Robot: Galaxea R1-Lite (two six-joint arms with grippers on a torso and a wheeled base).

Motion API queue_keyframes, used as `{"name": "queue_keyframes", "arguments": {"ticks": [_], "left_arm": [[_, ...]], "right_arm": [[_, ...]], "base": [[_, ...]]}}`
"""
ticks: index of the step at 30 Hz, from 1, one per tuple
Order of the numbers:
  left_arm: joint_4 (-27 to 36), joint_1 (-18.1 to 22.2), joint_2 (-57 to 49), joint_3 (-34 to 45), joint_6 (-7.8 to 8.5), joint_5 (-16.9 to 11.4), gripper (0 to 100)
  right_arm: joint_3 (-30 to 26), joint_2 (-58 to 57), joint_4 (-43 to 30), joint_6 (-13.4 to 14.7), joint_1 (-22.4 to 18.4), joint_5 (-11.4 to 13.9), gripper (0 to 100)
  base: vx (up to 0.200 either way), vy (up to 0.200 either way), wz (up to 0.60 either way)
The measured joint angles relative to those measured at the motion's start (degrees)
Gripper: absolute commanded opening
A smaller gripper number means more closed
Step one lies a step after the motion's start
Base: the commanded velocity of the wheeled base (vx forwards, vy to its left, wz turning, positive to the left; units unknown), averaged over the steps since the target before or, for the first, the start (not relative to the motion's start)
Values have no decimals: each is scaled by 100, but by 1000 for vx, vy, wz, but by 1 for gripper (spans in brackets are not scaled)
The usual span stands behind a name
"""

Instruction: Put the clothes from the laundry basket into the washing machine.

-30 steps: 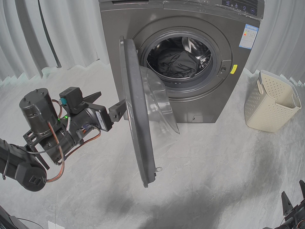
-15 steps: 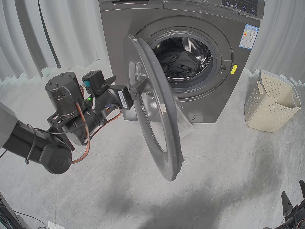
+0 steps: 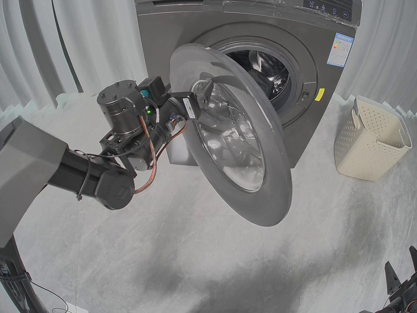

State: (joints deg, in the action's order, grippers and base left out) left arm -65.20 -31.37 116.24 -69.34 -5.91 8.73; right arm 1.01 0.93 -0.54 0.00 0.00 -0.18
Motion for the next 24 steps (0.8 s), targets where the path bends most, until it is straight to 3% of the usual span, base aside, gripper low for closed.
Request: {"name": "queue_keyframes", "arguments": {"ticks": [9,15,24], "left_arm": [[61,55,752,-1068,-55,332,100],[139,149,1061,-1552,-279,550,100],[154,166,989,-1106,-394,578,100]], "right_arm": [[0,0,0,0,0,0,100],[0,0,0,0,0,2,100],[0,0,0,0,0,0,100]], "base": [[0,0,0],[0,0,0],[0,0,0]]}}
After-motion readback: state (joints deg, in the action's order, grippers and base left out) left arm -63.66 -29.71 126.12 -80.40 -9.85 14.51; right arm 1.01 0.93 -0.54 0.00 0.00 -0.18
